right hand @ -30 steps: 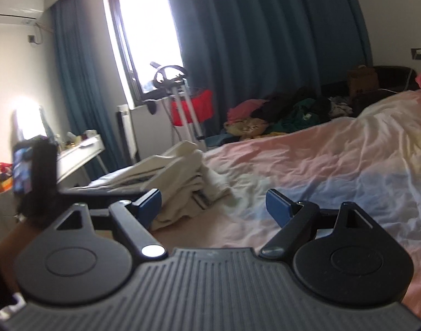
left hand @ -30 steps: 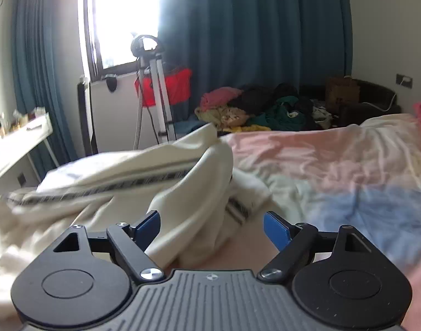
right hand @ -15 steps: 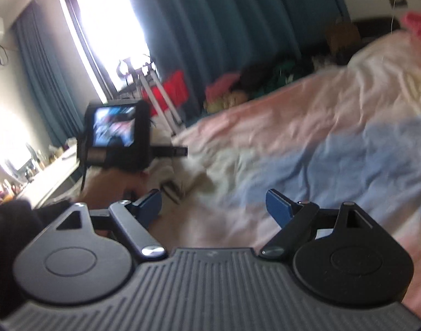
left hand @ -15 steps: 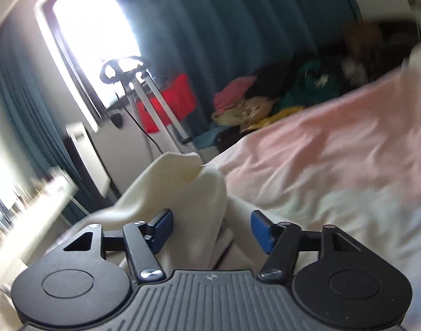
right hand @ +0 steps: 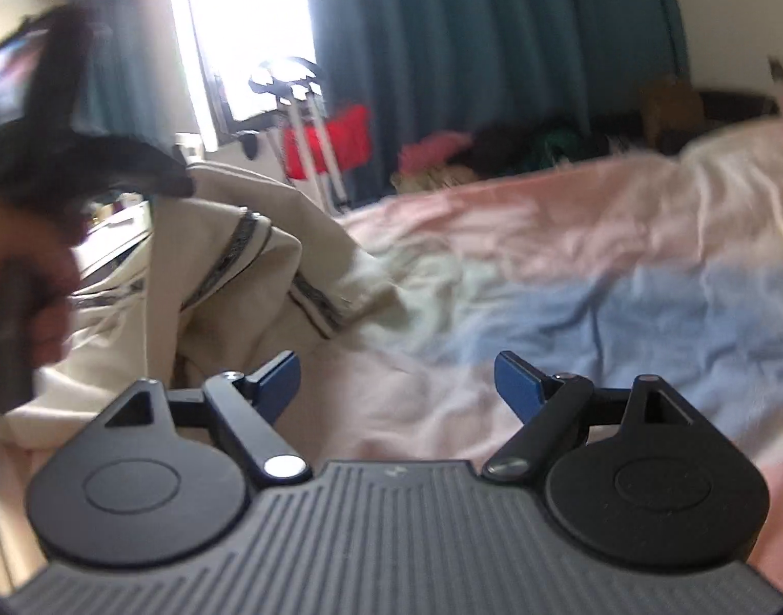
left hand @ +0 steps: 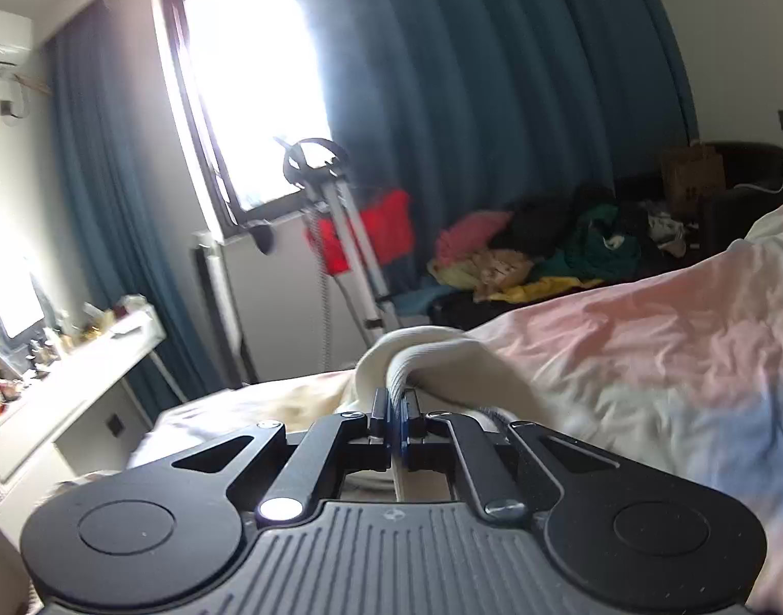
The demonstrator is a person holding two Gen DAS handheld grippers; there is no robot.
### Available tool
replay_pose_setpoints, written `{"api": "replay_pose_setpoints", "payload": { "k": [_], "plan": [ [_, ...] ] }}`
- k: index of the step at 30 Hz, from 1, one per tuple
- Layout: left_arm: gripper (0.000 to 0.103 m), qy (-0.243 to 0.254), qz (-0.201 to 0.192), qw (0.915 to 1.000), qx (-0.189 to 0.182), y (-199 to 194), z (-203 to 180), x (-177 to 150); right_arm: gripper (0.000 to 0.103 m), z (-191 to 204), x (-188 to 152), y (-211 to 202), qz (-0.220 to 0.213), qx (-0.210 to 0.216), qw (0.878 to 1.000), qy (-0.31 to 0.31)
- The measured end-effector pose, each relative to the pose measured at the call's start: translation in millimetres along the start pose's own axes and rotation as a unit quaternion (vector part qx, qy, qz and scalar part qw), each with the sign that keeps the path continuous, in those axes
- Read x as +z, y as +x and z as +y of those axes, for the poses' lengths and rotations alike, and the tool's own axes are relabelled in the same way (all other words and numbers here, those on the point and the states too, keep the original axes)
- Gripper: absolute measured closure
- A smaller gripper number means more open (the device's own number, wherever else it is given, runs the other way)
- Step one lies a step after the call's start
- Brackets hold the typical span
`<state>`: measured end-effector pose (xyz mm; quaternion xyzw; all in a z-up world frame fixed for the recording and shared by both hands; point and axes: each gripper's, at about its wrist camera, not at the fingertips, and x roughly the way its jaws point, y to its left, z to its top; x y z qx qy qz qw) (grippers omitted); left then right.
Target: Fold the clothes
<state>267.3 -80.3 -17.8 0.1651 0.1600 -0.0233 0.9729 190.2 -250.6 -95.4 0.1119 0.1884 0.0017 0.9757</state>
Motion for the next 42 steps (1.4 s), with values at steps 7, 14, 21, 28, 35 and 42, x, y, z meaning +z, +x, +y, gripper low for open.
{"api": "replay_pose_setpoints", "payload": {
  "k": [7,14,21,28,35,42],
  "plan": [
    [0.100,-0.085,0.034,0.9958,-0.011,-88,60,-62,0.019,25,-3,-41,-0.005,0.047,0.998,-0.041],
    [0.099,-0.175,0.092,0.9799,-0.027,-134,102,-114,0.020,27,-5,-60,0.030,0.122,0.992,0.019],
    [0.068,-0.206,0.072,0.9742,-0.055,-148,114,-117,0.023,35,-21,-45,0.072,0.130,0.987,0.058],
    [0.040,-0.209,0.063,0.9728,-0.076,-153,111,-110,0.053,18,-27,-35,0.087,0.092,0.986,0.108],
    [0.029,-0.222,0.066,0.9704,-0.068,-143,119,-114,0.053,-15,-8,16,0.105,0.097,0.950,0.276],
    [0.028,-0.271,0.078,0.9586,-0.040,-108,152,-129,0.053,3,13,124,0.113,0.098,0.928,0.340]
  ]
}}
